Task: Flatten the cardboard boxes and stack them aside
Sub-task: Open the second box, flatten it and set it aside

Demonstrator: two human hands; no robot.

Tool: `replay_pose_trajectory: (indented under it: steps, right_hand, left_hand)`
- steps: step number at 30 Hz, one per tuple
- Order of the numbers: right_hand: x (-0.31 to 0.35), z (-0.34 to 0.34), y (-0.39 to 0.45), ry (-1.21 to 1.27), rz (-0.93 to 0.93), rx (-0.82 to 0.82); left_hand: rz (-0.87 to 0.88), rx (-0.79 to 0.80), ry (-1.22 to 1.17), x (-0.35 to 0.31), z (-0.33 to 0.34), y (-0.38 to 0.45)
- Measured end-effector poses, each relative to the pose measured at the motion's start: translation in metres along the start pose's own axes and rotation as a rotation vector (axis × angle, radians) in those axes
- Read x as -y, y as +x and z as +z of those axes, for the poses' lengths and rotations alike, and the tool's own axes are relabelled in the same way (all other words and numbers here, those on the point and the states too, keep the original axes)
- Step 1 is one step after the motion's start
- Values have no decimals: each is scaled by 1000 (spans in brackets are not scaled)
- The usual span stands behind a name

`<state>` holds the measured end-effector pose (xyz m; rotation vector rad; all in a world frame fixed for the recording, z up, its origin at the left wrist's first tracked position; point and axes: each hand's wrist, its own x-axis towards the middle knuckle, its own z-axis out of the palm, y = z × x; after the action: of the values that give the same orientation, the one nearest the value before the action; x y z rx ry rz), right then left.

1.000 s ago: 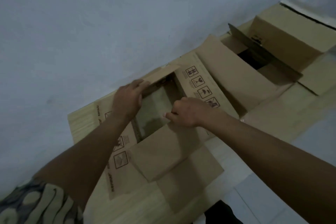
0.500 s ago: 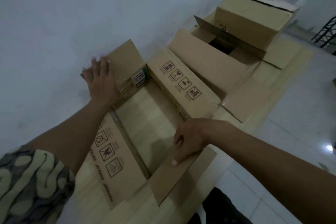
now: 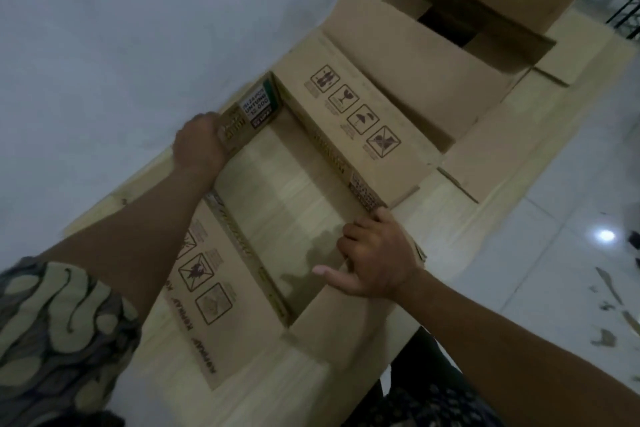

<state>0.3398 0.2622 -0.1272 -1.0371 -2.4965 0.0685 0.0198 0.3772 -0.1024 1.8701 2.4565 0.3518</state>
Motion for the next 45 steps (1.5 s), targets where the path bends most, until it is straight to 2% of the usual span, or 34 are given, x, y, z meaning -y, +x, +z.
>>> replay_pose_trajectory:
  steps: [3,7,12,14,17,23,29,31,33,35,37,41,45]
  right_hand:
    - [-1,10,4,7,-31,-103]
    - [-3,13,10,12,-40,-109]
    - [-4,3,8,-18,-5,14]
    - [-4,-3,10,-5,47,82]
    - [-5,-17,26,57,153,17]
    - [-43,-41,86,-23,451,-79]
    - [-88,-44,110,30,628,209]
    - [-95,-50,115,106,692,262]
    - [-102,-57,124,202,802,307]
    - [-107,-65,133,338,875,307]
    - [-110,-71,140,513,881,285]
    - [-104,-81,155,791,809,349]
    - [-77,-87,168,878,689,381]
  left_hand:
    - [-12,-36,-29,-4,4,-4]
    - [-2,-13,-52,-4,-1,-3]
    - [40,85,-163,6,-11,-7]
    - [18,95,-116,9,-15,-19]
    - [-134,66,-49,8,-23,-49]
    - [-514,72,-80,6,-30,-115]
    - [-918,-4,-330,-4,-44,-147]
    - [-993,-29,-406,-9,-52,-155]
    - [-1031,-127,-438,-11,-60,-161]
    - [-1020,-235,-501,-14,-71,-165]
    - [-1014,-261,-571,-18,-82,-167]
    - [-912,-127,-861,-36,-98,-170]
    - [-671,-71,-887,-70,-115,-185]
